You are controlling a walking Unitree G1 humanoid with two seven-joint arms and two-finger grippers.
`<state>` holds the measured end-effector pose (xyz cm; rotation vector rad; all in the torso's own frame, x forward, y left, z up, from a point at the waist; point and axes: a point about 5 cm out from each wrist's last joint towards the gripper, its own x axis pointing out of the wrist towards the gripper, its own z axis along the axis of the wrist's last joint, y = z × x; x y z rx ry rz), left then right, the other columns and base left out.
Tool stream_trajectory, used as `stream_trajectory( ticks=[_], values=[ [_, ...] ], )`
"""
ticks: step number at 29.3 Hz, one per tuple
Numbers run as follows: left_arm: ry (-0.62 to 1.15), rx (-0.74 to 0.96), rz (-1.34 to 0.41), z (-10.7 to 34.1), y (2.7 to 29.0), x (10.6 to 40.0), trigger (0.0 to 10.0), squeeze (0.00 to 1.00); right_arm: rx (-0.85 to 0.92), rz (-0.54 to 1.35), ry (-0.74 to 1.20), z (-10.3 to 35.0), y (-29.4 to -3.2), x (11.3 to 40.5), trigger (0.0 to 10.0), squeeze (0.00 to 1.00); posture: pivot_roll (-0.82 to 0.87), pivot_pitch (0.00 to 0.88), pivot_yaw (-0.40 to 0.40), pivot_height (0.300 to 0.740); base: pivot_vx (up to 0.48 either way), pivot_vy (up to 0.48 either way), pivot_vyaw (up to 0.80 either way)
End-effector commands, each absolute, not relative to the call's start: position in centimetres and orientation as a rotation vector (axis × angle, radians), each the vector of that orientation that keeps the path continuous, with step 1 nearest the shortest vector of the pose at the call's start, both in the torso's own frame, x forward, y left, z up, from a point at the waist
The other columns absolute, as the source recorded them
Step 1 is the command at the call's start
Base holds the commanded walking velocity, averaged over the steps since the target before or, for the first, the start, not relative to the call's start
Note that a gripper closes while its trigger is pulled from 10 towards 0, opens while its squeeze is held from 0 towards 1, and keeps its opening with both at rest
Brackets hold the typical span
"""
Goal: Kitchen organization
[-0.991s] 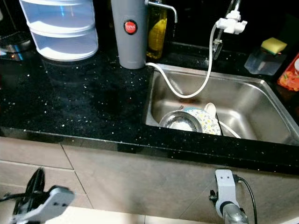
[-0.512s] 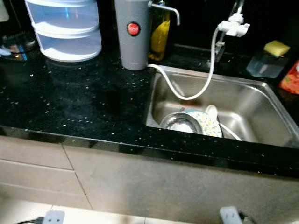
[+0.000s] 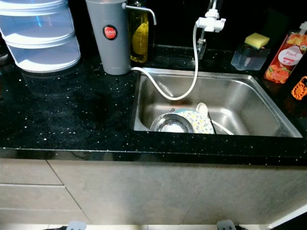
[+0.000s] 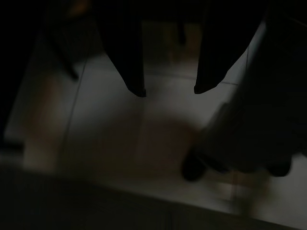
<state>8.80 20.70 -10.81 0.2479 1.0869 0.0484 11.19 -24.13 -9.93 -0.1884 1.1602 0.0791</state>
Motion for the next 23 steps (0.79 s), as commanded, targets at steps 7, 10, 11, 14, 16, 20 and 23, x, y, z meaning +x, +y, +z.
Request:
stream_trajectory(
  ticks=[7,10,11,14,16,20,23],
  values=[
    [0.974,0.310,-0.055,-9.9,19.3,13.1,10.0,0.00,-0.295,0.204,1.073,-9.4,-22.5,13.7,10.0,0.00,0.10,0.000,-0.076,0.740,0.000,0.000,0.00],
    [0.991,0.319,-0.063,-10.1,19.3,13.0,10.0,0.00,-0.332,0.237,1.072,-9.4,-22.4,13.9,10.0,0.00,0.11,0.000,-0.077,0.740,0.000,0.000,0.00],
    [1.006,0.317,-0.059,-10.2,19.5,12.7,10.0,0.00,-0.341,0.247,1.072,-9.4,-22.3,14.0,10.0,0.00,0.11,0.000,-0.080,0.740,0.000,0.000,0.00],
    [1.032,0.316,-0.053,-10.3,19.8,12.2,10.0,0.00,-0.346,0.256,1.068,-9.3,-22.2,14.2,10.0,0.00,0.11,0.000,-0.081,0.740,0.000,0.000,0.00],
    [1.045,0.323,-0.056,-10.5,19.8,11.8,10.0,0.00,-0.349,0.264,1.063,-9.3,-22.2,14.3,10.0,0.00,0.11,0.000,-0.082,0.740,0.000,0.000,0.00],
    [1.064,0.335,-0.059,-10.6,19.9,11.3,10.0,0.00,-0.354,0.276,1.053,-9.3,-22.0,14.4,10.0,0.00,0.11,0.000,-0.084,0.740,-0.309,0.129,0.00],
    [1.066,0.335,-0.058,-10.7,19.9,11.2,10.0,0.00,-0.355,0.281,1.049,-9.2,-21.9,14.5,10.0,0.00,0.11,0.000,-0.084,0.740,-0.420,0.160,0.00]
  ],
)
